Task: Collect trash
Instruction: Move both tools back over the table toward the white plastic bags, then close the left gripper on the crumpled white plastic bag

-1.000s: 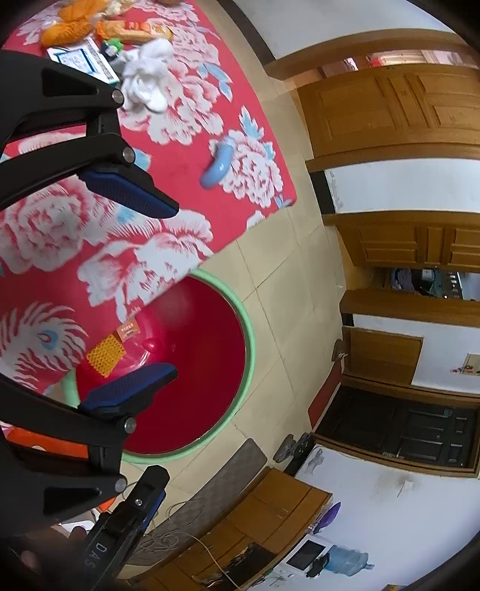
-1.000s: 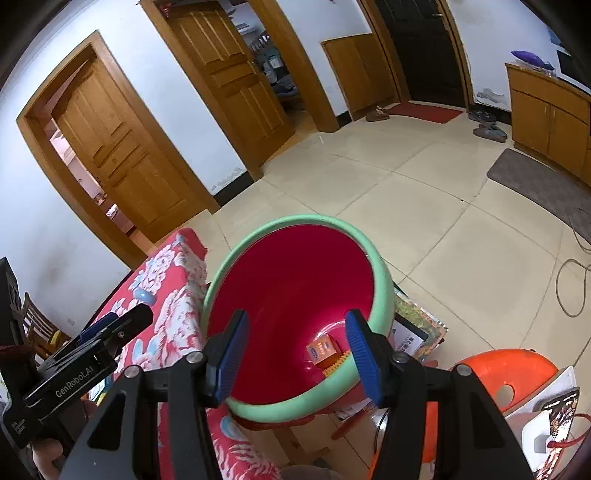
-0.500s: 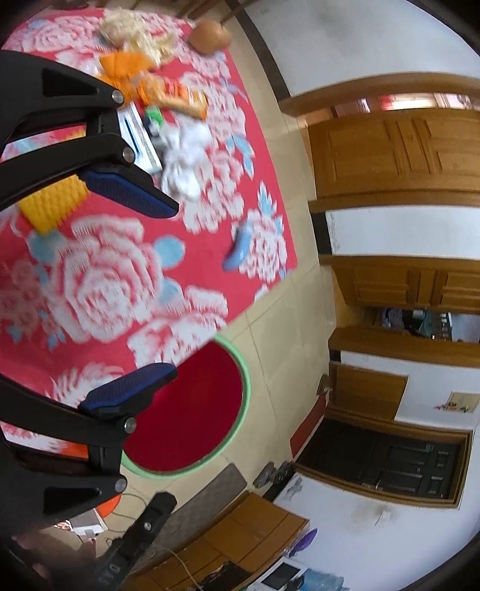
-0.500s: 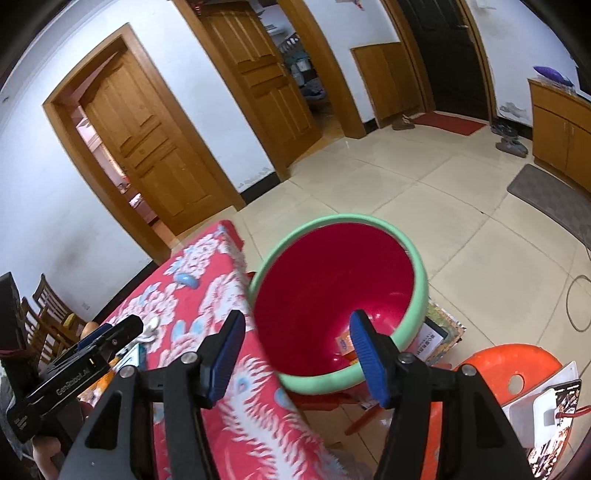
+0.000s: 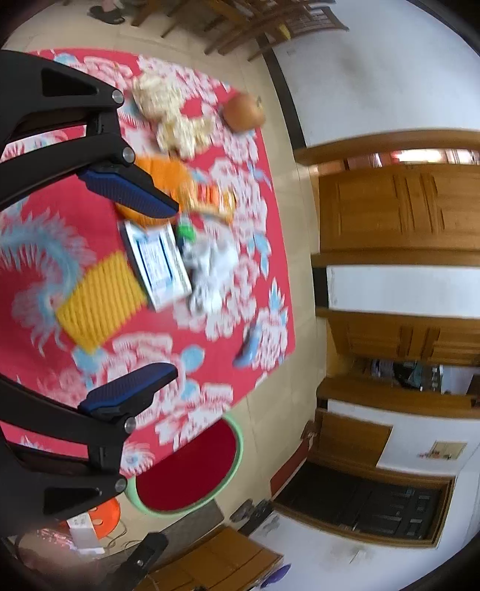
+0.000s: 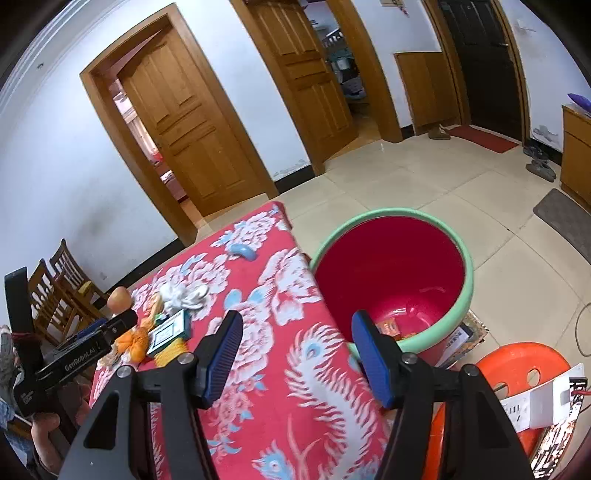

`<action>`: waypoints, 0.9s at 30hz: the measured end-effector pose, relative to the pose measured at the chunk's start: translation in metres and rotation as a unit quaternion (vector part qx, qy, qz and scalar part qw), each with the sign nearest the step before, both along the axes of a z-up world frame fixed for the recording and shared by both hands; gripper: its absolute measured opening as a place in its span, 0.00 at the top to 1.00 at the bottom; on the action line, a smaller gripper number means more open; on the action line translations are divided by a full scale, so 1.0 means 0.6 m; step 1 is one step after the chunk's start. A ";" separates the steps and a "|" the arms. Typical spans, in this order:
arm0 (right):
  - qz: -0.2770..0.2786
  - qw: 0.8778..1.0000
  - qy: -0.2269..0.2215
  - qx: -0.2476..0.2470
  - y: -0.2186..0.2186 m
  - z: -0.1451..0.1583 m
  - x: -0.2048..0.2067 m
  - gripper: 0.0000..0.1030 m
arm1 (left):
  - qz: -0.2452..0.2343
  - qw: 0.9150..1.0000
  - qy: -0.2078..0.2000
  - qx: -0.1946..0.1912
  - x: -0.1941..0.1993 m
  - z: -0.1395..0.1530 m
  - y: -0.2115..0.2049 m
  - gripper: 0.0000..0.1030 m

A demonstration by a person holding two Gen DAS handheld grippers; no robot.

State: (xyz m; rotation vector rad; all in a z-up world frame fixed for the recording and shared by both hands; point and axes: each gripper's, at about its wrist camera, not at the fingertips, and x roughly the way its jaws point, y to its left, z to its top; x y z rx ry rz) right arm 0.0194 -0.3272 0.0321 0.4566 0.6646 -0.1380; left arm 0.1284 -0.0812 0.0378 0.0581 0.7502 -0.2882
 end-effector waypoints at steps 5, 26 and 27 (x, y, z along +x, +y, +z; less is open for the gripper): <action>0.022 1.000 0.006 -0.004 0.035 0.001 0.004 0.37 | 0.029 0.999 -0.001 0.015 0.003 -0.005 0.060 0.22; 0.101 0.992 0.066 -0.048 0.190 -0.030 0.069 0.37 | 0.136 0.989 0.047 0.035 0.093 -0.089 0.290 0.22; 0.107 0.991 0.071 -0.049 0.199 -0.035 0.077 0.37 | 0.137 0.989 0.051 0.032 0.096 -0.094 0.294 0.22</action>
